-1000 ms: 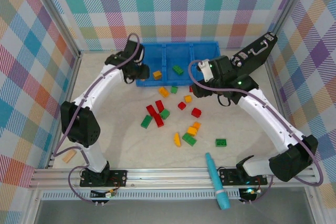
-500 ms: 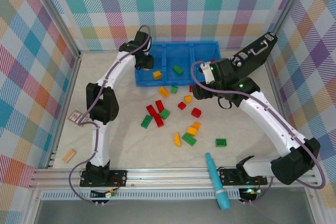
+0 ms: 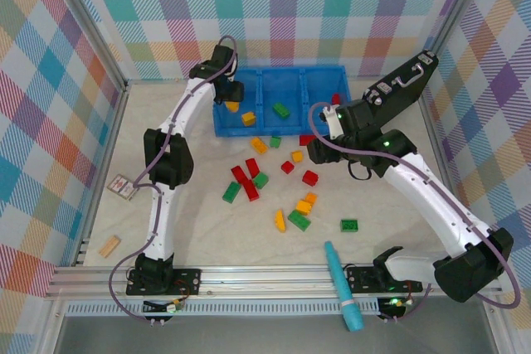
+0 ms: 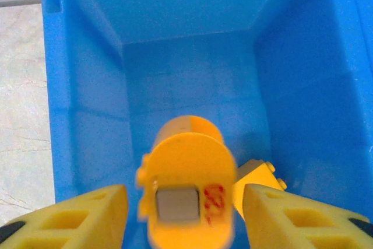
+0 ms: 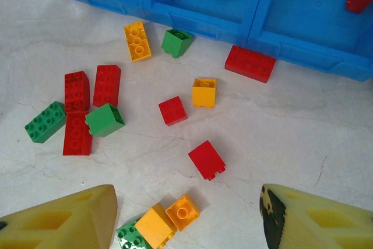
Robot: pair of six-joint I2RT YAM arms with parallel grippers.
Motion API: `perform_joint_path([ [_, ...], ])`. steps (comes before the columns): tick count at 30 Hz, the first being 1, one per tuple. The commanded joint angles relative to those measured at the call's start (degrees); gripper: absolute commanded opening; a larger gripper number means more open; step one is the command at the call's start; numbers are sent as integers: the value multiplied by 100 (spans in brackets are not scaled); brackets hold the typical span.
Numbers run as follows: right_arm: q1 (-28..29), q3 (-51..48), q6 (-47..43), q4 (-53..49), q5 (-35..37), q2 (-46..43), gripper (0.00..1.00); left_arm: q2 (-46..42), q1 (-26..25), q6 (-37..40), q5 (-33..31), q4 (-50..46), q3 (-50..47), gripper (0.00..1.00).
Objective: Sort the legos into containers by color
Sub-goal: Place the lego in the container, then pick up the lego from the middle-left of the table.
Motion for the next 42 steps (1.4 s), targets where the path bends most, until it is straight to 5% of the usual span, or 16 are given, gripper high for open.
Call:
perform_joint_path([
  [1, -38, -90, 72, -122, 61, -189, 67, -285, 32, 180, 51, -220, 155, 62],
  [7, -78, -95, -23, -156, 335, -324, 67, -1229, -154, 266, 213, -454, -269, 64],
  [13, -439, 183, -155, -168, 136, -569, 70, -2372, -1251, 255, -136, -905, -1681, 65],
  [24, -844, 90, -157, 378, -367, -804, 72, -4678, -3192, -3578, 134, 759, -6024, 65],
  [33, -1046, -434, 157, 857, -774, -1070, 73, -4480, -4806, -5219, -666, 1100, -6602, 65],
  [42, -1040, -921, 444, 958, -922, -1756, 75, -3602, -5476, -6072, -1129, 836, -6332, 61],
])
